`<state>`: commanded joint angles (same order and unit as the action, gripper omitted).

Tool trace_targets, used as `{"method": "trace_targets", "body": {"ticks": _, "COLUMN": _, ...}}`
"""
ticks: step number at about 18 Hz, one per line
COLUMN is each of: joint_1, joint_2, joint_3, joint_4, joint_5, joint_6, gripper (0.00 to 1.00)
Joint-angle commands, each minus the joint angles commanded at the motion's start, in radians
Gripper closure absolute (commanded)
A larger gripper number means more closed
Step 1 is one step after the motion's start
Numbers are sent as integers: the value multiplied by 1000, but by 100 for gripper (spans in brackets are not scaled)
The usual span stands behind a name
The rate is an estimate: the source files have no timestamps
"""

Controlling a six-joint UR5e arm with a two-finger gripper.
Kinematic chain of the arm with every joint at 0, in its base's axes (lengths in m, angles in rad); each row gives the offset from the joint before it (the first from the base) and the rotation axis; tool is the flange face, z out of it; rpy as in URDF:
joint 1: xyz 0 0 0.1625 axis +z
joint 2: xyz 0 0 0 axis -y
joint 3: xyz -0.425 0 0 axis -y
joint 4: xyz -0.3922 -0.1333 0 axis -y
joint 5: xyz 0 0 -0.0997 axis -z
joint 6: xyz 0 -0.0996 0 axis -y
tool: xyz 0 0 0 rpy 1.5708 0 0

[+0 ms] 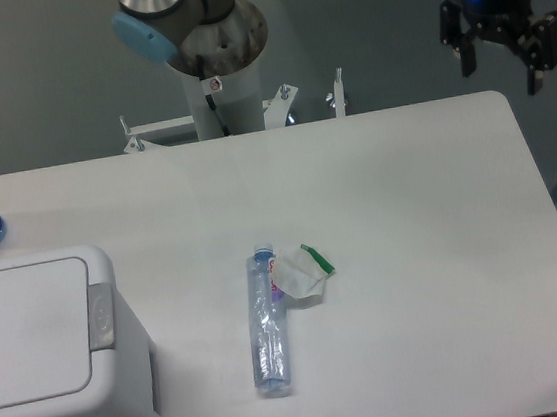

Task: Open the trash can
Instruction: 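Move the open gripper from its start pose toward the table center, then move the open gripper over the white trash can's lid edge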

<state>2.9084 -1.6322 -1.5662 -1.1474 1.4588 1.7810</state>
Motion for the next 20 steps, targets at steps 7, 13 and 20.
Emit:
{"method": "trace_targets", "body": {"ticks": 7, "joint_1": -43, "joint_2": -12, "joint_3": 0, "joint_4": 37, "joint_5": 5, "joint_6": -47, "gripper": 0}}
{"method": "trace_targets", "body": {"ticks": 13, "joint_1": -179, "joint_2": -52, "joint_3": 2, "joint_4": 144, "joint_5": 44, "joint_6": -480, "gripper": 0}}
{"method": "trace_targets", "body": {"ticks": 20, "joint_1": -365, "joint_2": -101, "joint_3": 28, "joint_4": 195, "joint_5": 71, "joint_6": -937, "gripper": 0}}
